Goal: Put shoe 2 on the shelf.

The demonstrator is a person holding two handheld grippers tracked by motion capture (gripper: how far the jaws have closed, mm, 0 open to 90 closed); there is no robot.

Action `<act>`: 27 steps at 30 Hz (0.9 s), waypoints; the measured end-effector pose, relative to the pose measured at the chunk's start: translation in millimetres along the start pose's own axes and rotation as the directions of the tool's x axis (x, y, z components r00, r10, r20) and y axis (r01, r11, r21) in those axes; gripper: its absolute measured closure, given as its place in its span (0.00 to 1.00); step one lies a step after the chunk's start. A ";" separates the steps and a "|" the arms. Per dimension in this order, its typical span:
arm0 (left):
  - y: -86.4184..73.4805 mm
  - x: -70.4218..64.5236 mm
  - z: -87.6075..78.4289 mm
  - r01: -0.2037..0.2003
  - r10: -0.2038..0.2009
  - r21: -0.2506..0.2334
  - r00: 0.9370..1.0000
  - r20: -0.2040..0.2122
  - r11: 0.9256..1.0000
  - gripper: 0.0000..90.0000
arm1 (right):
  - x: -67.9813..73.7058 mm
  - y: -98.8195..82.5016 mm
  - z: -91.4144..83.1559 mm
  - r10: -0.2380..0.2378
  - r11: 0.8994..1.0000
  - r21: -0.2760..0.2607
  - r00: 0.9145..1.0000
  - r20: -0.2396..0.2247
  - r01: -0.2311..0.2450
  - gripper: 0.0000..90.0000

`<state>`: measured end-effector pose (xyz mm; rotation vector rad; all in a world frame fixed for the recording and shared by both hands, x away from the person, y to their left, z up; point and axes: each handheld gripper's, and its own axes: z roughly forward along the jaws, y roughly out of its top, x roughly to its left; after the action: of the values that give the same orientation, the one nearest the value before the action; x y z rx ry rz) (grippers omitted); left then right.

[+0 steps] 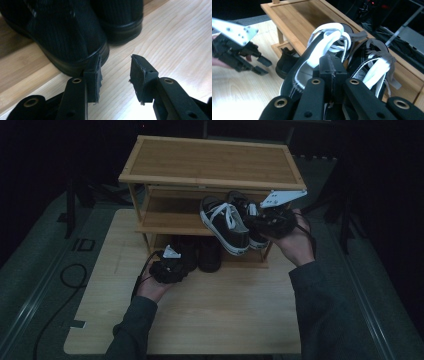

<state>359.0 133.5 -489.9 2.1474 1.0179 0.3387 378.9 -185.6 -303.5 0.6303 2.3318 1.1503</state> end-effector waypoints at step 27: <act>81.8 -5.4 -33.9 -0.103 0.099 -0.107 0.994 -0.044 0.989 1.00 | 21.3 -55.0 -7.0 -0.044 0.997 0.051 0.995 -0.093 0.049 1.00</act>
<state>384.5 111.6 -407.8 2.1050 0.8928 0.4747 347.3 -207.4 -348.7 0.5487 2.4484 1.1216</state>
